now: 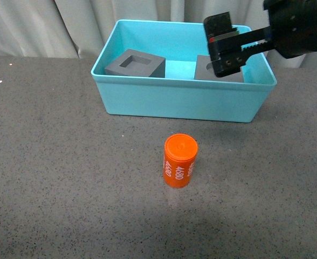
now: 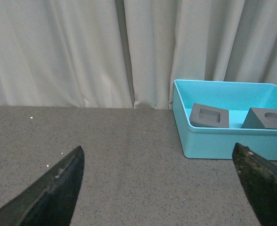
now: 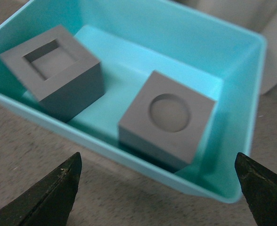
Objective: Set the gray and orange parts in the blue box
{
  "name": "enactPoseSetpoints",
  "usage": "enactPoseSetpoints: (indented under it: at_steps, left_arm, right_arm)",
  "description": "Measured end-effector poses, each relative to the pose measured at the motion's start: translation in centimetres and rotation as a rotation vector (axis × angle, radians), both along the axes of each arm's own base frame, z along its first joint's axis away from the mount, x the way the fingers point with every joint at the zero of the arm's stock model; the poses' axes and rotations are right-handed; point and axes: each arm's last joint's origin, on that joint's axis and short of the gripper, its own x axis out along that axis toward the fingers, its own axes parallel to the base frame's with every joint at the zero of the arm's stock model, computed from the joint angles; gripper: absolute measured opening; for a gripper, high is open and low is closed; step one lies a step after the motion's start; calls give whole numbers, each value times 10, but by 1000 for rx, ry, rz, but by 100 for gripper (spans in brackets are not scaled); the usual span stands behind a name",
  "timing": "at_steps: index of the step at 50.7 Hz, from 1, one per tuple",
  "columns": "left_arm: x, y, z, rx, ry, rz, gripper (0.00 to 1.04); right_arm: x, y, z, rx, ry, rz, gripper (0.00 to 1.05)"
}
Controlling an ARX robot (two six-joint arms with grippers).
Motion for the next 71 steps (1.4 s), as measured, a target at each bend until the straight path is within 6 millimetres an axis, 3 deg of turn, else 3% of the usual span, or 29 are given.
enactPoseSetpoints:
  at_steps: [3,15,46,64,71]
  left_arm:
    - [0,0,0,1,0,0,100]
    - [0,0,0,3,0,0,98]
    - [0,0,0,3,0,0,98]
    - [0,0,0,3,0,0,98]
    - [0,0,0,3,1,0,98]
  right_arm:
    - [1,6,2,13,55,51,95]
    - [-4,18,9,-20,234,187,95]
    - [-19,52,-35,-144,472,368,95]
    - [-15,70,-62,-201,552,389,95]
    - [-15,75,-68,-208,568,389,80]
